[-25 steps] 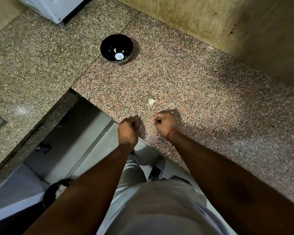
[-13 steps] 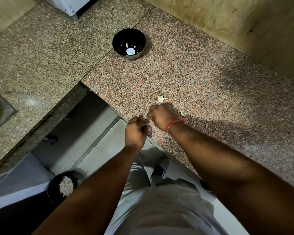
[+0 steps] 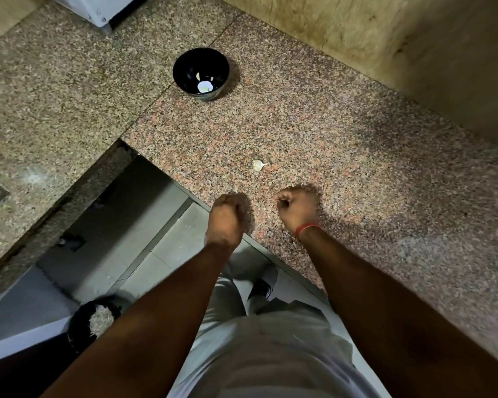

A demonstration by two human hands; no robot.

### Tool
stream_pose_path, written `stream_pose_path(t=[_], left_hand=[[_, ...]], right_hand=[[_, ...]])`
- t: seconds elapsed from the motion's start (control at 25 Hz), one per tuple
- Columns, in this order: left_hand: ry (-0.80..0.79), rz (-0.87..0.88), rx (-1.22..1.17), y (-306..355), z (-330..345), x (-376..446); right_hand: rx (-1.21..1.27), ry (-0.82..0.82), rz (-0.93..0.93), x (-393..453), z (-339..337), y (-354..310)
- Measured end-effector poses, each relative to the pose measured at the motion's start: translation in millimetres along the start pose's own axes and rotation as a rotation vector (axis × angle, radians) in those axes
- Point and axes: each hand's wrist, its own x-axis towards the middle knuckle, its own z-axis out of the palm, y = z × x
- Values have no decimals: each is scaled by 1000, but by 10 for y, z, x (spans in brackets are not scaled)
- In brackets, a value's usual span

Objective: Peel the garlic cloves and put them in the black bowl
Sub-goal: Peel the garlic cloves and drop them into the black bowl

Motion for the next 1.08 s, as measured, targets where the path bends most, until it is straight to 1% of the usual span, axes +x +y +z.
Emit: stream_pose_path(t=[0.12, 0.16, 0.28, 0.4, 0.56, 0.64, 0.76, 0.8, 0.92, 1.08], left_hand=[[-36, 207, -29, 105, 33, -74], [-40, 234, -68, 143, 56, -106], [-55, 157, -99, 225, 168, -121], [-62, 156, -91, 296, 241, -186], [16, 110, -102, 384, 277, -252], [24, 59, -68, 397, 292, -222], [31, 15, 47, 413, 310, -119], [45, -4, 46, 420, 314, -108], [108, -47, -50, 363, 278, -134], [136, -69, -195, 165, 261, -227]], right_hand=[[-82, -16, -47, -2, 47, 2], [-95, -25, -56, -8, 51, 19], [-70, 0, -64, -53, 51, 84], [39, 47, -6, -70, 55, 124], [93, 82, 33, -118, 28, 171], [116, 85, 29, -151, 41, 204], [119, 107, 5, -166, 57, 243], [111, 112, -2, -168, 56, 250], [95, 112, -5, -174, 67, 243], [99, 85, -6, -162, 135, 221]])
